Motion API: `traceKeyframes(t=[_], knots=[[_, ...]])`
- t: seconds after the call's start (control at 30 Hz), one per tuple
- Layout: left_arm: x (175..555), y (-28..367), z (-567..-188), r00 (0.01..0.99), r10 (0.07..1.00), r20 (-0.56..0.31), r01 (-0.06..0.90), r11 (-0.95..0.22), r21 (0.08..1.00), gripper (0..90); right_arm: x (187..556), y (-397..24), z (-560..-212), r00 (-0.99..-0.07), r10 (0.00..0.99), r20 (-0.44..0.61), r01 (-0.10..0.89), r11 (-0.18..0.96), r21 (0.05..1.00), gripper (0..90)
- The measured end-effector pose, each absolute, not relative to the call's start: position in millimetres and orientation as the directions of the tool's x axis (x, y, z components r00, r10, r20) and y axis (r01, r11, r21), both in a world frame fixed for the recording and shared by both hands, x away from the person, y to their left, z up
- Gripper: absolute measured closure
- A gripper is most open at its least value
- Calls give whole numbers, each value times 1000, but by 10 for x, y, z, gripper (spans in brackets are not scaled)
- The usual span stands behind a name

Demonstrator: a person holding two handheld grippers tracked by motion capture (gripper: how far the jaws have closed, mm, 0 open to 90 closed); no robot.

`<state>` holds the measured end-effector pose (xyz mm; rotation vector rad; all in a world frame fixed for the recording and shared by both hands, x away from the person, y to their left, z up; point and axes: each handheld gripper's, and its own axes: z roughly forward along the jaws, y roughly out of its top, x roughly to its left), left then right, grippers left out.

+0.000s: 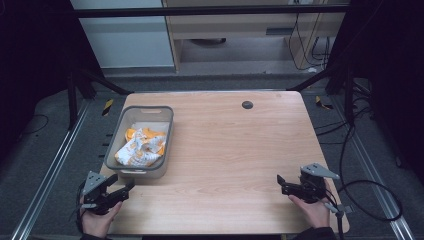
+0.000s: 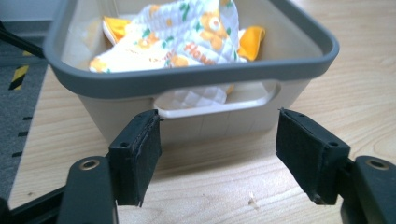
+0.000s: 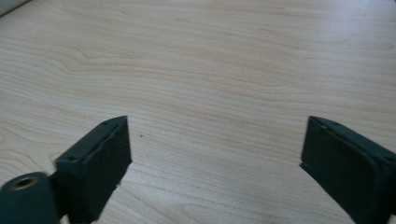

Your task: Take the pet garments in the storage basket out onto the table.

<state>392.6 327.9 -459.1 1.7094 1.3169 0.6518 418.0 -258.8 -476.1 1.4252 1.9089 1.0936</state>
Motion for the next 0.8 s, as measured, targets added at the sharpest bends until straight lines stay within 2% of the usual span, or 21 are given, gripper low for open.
traceKeyframes(t=[0.27, 0.57, 0.8], knots=[[3901, 3297, -4517, 309, 946, -98, 470, -62, 881, 309, 4162, -2597, -4774, -328, 942, 77, 509, 108, 854, 144], [3880, 3271, -4462, 306, 945, -114, 479, -49, 876, 314, 4165, -2610, -4793, -333, 940, 80, 507, 106, 855, 175], [3867, 3268, -4368, 318, 941, -113, 457, -48, 888, 314, 4165, -2606, -4808, -345, 937, 56, 485, 127, 865, 184]])
